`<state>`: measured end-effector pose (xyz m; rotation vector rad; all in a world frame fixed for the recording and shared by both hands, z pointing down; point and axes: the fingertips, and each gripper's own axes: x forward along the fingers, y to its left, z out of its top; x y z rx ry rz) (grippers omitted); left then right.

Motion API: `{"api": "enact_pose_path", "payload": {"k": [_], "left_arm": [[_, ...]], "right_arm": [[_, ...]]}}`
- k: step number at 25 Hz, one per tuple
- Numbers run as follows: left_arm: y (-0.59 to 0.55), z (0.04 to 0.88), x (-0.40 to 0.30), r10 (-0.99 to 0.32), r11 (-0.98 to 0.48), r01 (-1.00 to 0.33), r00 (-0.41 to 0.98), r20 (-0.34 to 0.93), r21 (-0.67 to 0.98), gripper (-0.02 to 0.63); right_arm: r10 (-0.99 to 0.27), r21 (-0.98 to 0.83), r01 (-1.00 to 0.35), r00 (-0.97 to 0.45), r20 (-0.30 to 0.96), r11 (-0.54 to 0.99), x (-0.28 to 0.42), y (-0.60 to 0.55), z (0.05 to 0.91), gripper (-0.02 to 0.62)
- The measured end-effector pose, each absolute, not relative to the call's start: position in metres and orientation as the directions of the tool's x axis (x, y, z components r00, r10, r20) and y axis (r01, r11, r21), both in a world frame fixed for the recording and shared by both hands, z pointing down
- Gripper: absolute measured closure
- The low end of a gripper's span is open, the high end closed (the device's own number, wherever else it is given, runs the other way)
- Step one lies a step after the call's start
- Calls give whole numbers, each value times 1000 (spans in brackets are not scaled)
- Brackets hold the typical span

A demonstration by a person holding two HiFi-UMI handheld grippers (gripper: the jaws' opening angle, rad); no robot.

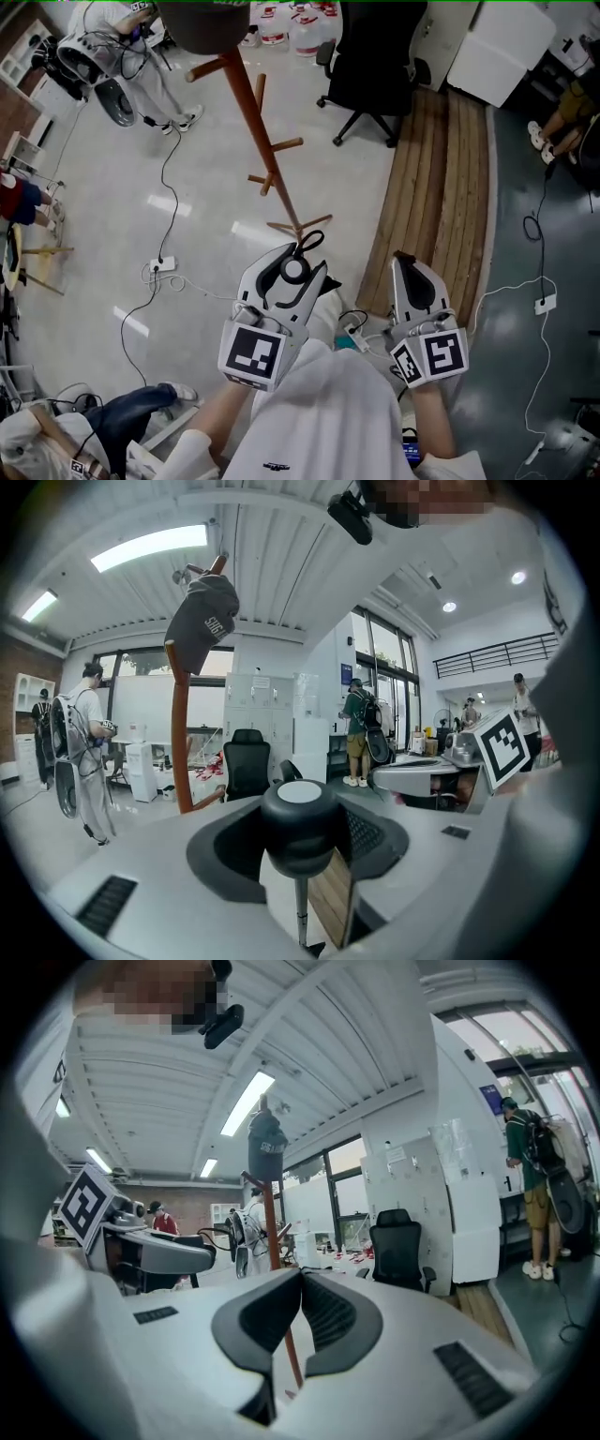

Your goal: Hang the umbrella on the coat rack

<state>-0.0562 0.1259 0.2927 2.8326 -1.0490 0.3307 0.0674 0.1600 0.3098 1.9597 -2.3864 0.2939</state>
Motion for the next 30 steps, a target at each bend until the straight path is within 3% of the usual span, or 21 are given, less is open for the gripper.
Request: {"api": "enact_pose_path", "payload": {"k": [13,30], "left_arm": [[-15,323,3,-648,-731,-682,698,305,8,403],[-106,355,17,-780,-536,-844,500,376,13,403]], "right_arm": [[-933,-29,-941,-337,126,336,97,-40,273,589],[-785,-23,-794,-604,140,607,79,-144,281,589]]}}
